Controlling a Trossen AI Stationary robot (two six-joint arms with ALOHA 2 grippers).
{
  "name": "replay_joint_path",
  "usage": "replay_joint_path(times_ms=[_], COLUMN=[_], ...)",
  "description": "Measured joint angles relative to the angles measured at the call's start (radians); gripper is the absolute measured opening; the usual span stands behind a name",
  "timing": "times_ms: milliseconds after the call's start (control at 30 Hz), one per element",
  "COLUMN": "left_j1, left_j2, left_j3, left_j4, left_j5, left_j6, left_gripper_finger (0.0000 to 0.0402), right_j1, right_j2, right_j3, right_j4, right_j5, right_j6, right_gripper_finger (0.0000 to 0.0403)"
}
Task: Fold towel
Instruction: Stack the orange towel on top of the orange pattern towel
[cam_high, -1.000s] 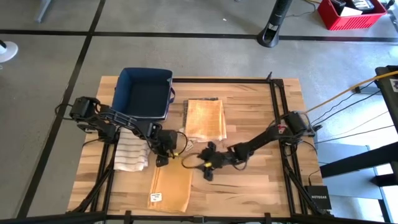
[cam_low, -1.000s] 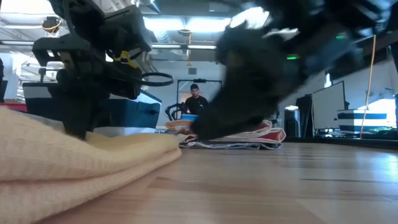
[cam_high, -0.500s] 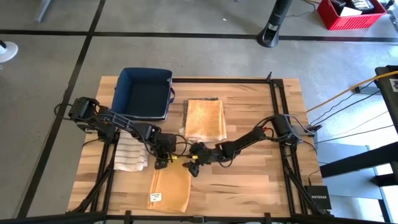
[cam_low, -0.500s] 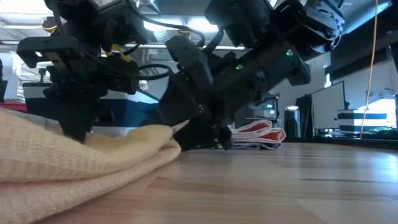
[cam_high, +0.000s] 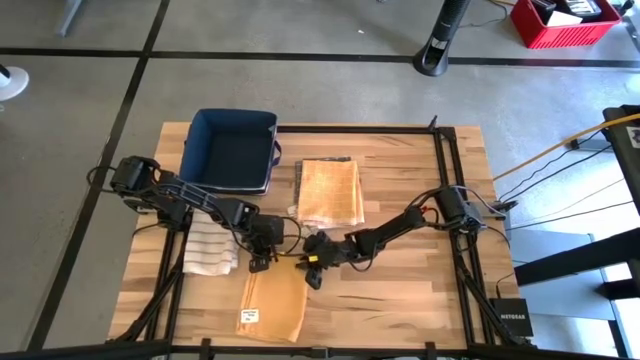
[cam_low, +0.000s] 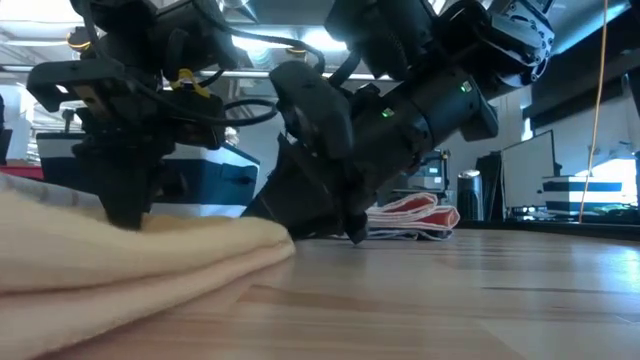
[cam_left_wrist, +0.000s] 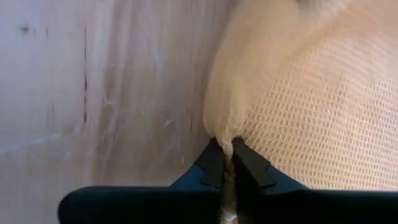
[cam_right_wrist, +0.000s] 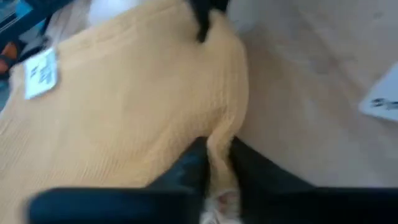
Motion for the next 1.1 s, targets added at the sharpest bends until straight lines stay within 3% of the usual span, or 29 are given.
replay_joint_path(times_ms=[100,267,433,767,933,1100], left_j1=[0.000,-0.021,-0.048,-0.005,0.045,0.108], left_j2=[0.001,-0.011,-0.013,-0.013,-0.013,-0.013], left_j3=[0.004,0.074,0.146,0.294,0.335,0.363], left_j4=[0.005,-0.037,-0.062,-0.054,-0.037,-0.033], left_j5=[-0.007,-0.028,-0.051,-0.297,-0.446,-0.496], left_j6=[-0.002,-0.030,-0.031,0.044,0.095,0.166], left_gripper_finger=[0.0004,0.0004,0.0004,0.0005,0.0005,0.0005], right_j1=[0.009,0.018,0.025,0.022,0.012,-0.070], right_j2=[0.002,-0.065,-0.183,-0.417,-0.509,-0.568], right_j3=[-0.001,-0.004,-0.006,-0.006,-0.005,-0.005], right_j4=[0.030,-0.096,-0.302,-0.733,-0.847,-0.932], right_j5=[-0.028,-0.005,0.093,0.313,0.465,0.499], right_j6=[-0.091,-0.174,-0.276,-0.418,-0.519,-0.571], right_gripper_finger=[0.0015,0.0013,0.0012,0.0007,0.0009,0.0005])
